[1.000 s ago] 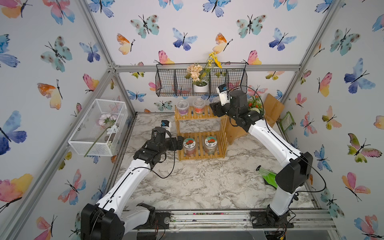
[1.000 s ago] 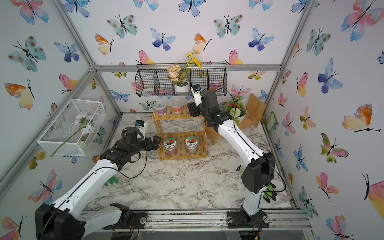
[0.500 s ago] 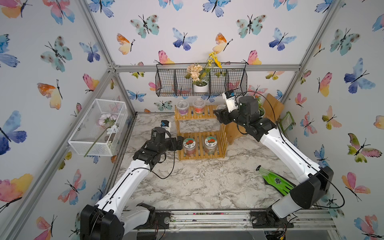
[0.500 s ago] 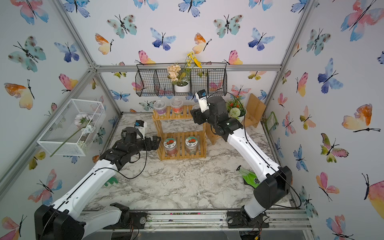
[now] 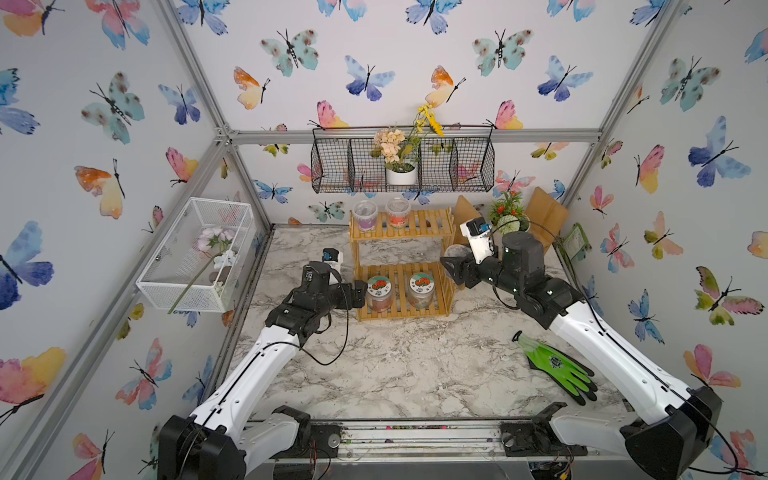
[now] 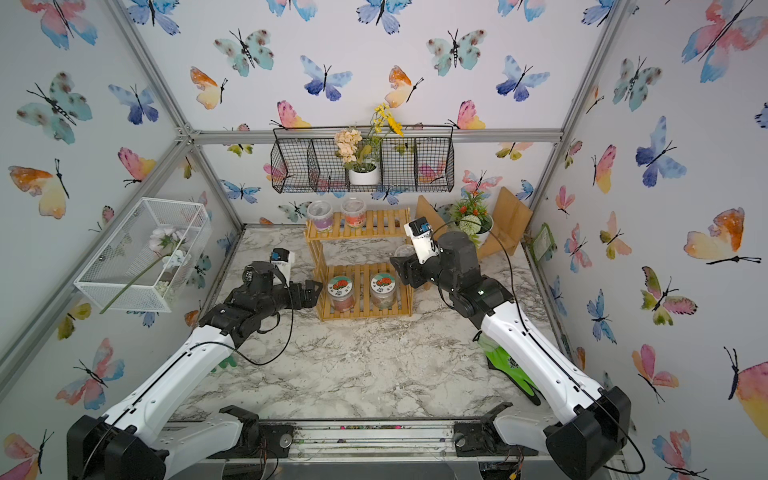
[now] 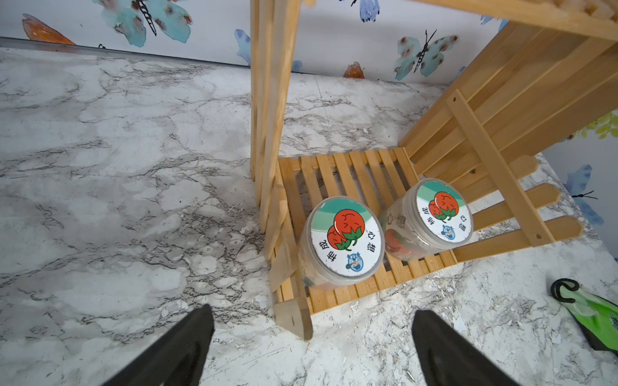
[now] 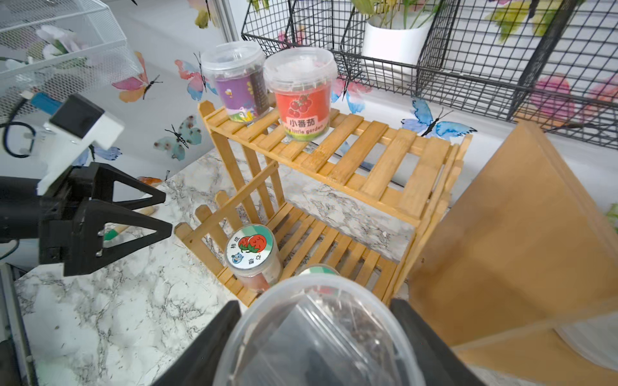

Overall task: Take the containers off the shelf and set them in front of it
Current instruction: 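Pick up a container from the shelf, then place the container at the center of the board.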

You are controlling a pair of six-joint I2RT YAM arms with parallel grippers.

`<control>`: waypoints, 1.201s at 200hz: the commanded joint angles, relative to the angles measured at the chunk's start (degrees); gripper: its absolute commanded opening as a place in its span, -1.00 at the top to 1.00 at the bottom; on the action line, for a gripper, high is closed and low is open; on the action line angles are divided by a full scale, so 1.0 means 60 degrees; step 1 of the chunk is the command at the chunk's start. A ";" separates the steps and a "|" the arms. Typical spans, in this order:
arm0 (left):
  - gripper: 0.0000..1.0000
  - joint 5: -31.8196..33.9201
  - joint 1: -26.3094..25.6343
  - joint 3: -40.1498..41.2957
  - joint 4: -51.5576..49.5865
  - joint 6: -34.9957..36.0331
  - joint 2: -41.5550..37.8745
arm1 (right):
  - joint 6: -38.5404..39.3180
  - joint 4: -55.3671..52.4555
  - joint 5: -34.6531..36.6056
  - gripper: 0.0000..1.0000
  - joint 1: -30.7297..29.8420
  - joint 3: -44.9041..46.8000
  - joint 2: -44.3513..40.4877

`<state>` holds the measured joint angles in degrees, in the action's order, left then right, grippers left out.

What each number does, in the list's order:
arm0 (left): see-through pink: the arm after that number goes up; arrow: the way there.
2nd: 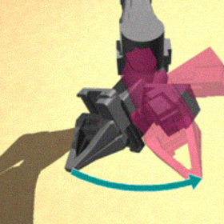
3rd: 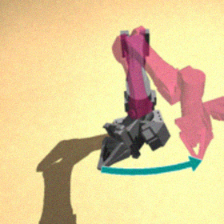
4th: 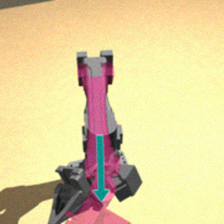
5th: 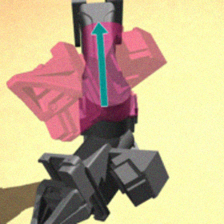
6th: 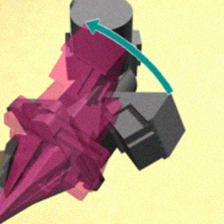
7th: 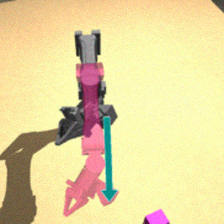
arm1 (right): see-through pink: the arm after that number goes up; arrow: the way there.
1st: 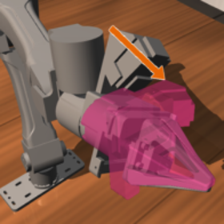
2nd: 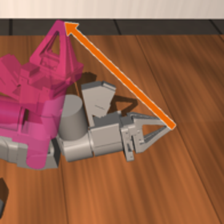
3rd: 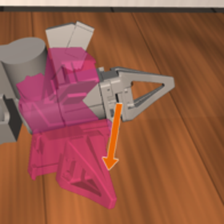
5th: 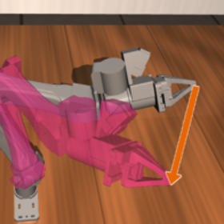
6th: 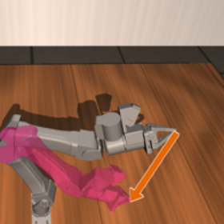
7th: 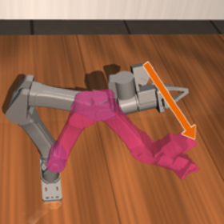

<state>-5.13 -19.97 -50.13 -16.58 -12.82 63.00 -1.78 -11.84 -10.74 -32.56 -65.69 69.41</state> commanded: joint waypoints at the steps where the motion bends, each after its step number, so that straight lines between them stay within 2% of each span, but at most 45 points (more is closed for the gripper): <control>1: -0.97 -0.0341 0.0033 0.0108 -0.0019 0.0158 -0.0303 | -0.0119 0.0574 -0.0573 -0.18 -0.0150 0.0953 -0.0677; 57: -0.97 -0.0340 0.0030 0.0212 -0.0166 0.0247 -0.0422 | -0.0304 0.1700 -0.0199 -0.17 -0.1063 0.3189 -0.1553; 129: -0.97 -0.0200 0.0034 0.0283 -0.0365 0.0293 -0.0560 | -0.0504 0.3696 0.1032 -0.16 -0.2207 0.5441 -0.1589; 192: -0.97 -0.0068 0.0033 0.0413 -0.0501 0.0304 -0.0715 | -0.0866 0.6127 0.2317 -0.16 -0.2961 0.6816 -0.0694; 240: -0.97 -0.0100 0.0032 0.0592 -0.0420 0.0192 -0.0789 | -0.1101 0.7923 0.2701 -0.17 -0.3074 0.7383 0.0618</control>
<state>-5.48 -19.94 -47.11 -18.39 -11.64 59.53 -6.66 25.96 1.72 -50.57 -23.22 69.69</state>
